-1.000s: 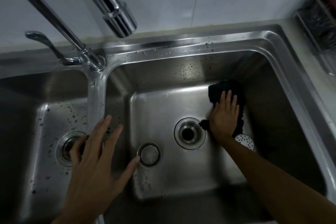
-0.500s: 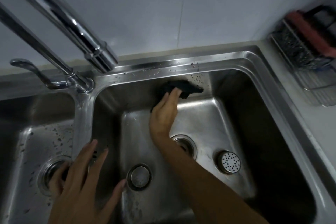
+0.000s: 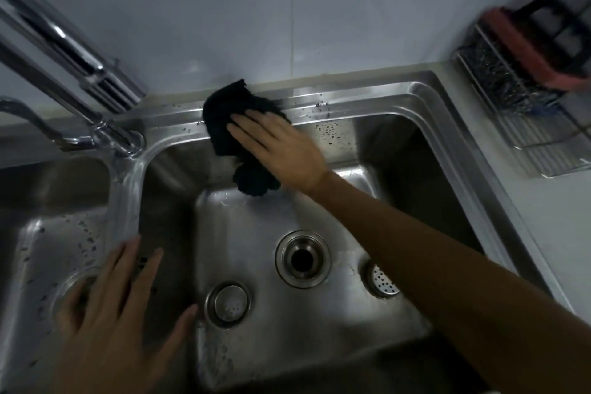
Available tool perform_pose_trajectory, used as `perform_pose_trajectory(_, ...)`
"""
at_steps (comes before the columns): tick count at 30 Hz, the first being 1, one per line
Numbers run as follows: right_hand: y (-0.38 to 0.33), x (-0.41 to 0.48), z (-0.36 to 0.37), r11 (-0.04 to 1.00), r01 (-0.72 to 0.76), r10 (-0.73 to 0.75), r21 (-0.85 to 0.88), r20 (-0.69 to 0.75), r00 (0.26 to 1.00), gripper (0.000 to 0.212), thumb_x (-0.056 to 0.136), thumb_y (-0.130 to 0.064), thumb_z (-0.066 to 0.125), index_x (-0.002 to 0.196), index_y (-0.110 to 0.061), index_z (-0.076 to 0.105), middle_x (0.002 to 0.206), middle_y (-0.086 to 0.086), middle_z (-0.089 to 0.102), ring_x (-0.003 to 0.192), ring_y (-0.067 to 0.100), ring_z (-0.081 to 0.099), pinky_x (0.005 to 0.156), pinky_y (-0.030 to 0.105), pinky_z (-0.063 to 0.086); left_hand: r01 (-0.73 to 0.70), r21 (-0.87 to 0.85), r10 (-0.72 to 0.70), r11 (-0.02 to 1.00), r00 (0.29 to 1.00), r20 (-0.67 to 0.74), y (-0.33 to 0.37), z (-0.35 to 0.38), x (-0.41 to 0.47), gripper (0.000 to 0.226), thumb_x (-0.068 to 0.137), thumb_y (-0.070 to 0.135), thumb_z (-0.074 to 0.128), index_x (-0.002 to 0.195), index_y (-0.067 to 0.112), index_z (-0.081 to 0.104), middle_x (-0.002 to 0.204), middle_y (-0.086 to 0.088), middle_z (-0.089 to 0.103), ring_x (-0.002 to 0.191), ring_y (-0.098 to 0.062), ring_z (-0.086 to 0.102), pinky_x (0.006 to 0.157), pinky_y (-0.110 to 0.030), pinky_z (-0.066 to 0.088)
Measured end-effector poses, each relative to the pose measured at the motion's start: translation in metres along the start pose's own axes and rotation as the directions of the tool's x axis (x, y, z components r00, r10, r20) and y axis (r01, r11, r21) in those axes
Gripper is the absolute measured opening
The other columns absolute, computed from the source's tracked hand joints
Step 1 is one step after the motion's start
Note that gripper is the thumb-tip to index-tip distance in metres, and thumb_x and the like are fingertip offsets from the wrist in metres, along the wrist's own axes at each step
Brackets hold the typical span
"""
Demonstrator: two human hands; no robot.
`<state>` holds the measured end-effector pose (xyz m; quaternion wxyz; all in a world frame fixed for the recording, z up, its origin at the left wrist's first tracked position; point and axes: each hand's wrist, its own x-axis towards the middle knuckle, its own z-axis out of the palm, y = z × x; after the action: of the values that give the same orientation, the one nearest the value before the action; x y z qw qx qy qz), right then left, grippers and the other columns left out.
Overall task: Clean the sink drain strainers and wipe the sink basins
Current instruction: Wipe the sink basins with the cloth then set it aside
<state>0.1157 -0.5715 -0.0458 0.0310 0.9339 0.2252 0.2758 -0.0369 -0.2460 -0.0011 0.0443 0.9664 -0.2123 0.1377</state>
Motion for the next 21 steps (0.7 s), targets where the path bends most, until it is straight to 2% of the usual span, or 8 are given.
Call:
perform_pose_trajectory(3,0.059,-0.07,-0.029,0.971,-0.211,0.214,-0.113,0.014,0.977,0.053,0.103,-0.005,0.045,0.155,-0.007,0.035,0.159,0.015,0.038,0.148,0.033,0.035,0.122,0.046,0.028,0.025,0.055,-0.026,0.998,1.0,0.015,-0.004,0.007,-0.002,0.096,0.084,0.074,0.05,0.156,0.012,0.043,0.17,-0.006,0.029,0.155,-0.023,0.033,0.117,-0.055,0.031)
perform_pose_trajectory(7,0.086,-0.109,-0.05,0.786,-0.606,0.611,-0.12,0.003,0.792,0.055,0.097,0.003,0.052,0.15,0.0,0.037,0.158,0.022,0.037,0.149,0.039,0.031,0.123,0.052,0.024,0.049,0.054,-0.059,0.997,0.98,0.188,-0.01,0.007,-0.002,0.106,0.084,0.085,0.036,0.165,0.017,0.02,0.174,-0.002,0.014,0.16,-0.021,0.018,0.124,-0.056,0.022)
perform_pose_trajectory(8,0.077,-0.101,-0.047,0.774,-0.623,0.627,-0.115,0.003,0.779,0.054,0.097,0.003,0.051,0.15,0.0,0.038,0.159,0.021,0.036,0.15,0.038,0.029,0.124,0.052,0.021,0.053,0.049,-0.063,0.997,0.973,0.223,-0.009,0.006,-0.002,0.107,0.085,0.086,0.034,0.165,0.017,0.02,0.174,-0.003,0.012,0.16,-0.022,0.017,0.125,-0.055,0.019)
perform_pose_trajectory(9,0.065,-0.088,-0.042,0.804,-0.586,0.59,-0.095,0.02,0.807,0.056,0.096,0.003,0.05,0.151,-0.001,0.037,0.16,0.02,0.034,0.151,0.038,0.026,0.124,0.052,0.02,0.057,0.047,-0.067,0.997,0.967,0.246,-0.008,0.004,-0.002,0.107,0.086,0.087,0.032,0.165,0.016,0.021,0.174,-0.003,0.011,0.161,-0.023,0.016,0.127,-0.053,0.014)
perform_pose_trajectory(12,0.009,-0.031,-0.023,0.948,-0.318,0.317,0.0,0.085,0.945,0.067,0.093,0.001,0.054,0.156,-0.01,0.032,0.162,0.014,0.032,0.151,0.035,0.027,0.126,0.048,0.015,0.076,0.041,-0.084,0.996,0.958,0.275,-0.004,-0.004,0.001,0.105,0.088,0.087,0.03,0.164,0.014,0.024,0.175,-0.004,0.01,0.161,-0.023,0.011,0.13,-0.04,-0.007)
perform_pose_trajectory(15,-0.064,0.039,-0.008,0.972,-0.201,0.196,0.124,0.045,0.979,0.059,0.094,-0.002,0.054,0.151,-0.013,0.045,0.155,0.008,0.047,0.143,0.029,0.043,0.124,0.045,0.024,0.098,0.001,-0.094,0.995,0.955,0.282,-0.003,-0.006,0.002,0.104,0.089,0.086,0.031,0.164,0.014,0.024,0.175,-0.003,0.008,0.161,-0.022,0.01,0.129,-0.042,-0.004)
perform_pose_trajectory(18,-0.132,0.087,-0.006,0.909,-0.264,0.255,0.322,0.072,0.964,0.048,0.093,-0.001,0.047,0.14,-0.007,0.058,0.144,0.011,0.059,0.135,0.03,0.053,0.121,0.046,0.031,0.106,-0.035,-0.093,0.994,0.958,0.271,-0.003,-0.005,0.0,0.106,0.09,0.087,0.03,0.165,0.014,0.017,0.175,-0.003,0.004,0.162,-0.022,0.005,0.128,-0.047,0.002)
perform_pose_trajectory(21,-0.157,0.095,-0.017,0.751,-0.418,0.407,0.512,0.141,0.903,0.041,0.099,0.003,0.046,0.138,0.002,0.057,0.144,0.017,0.057,0.139,0.033,0.049,0.124,0.042,0.025,0.156,-0.099,-0.125,0.983,0.956,0.265,-0.004,-0.006,-0.001,0.113,0.087,0.089,0.036,0.166,0.015,0.005,0.175,-0.002,-0.001,0.162,-0.018,-0.001,0.129,-0.048,0.004)
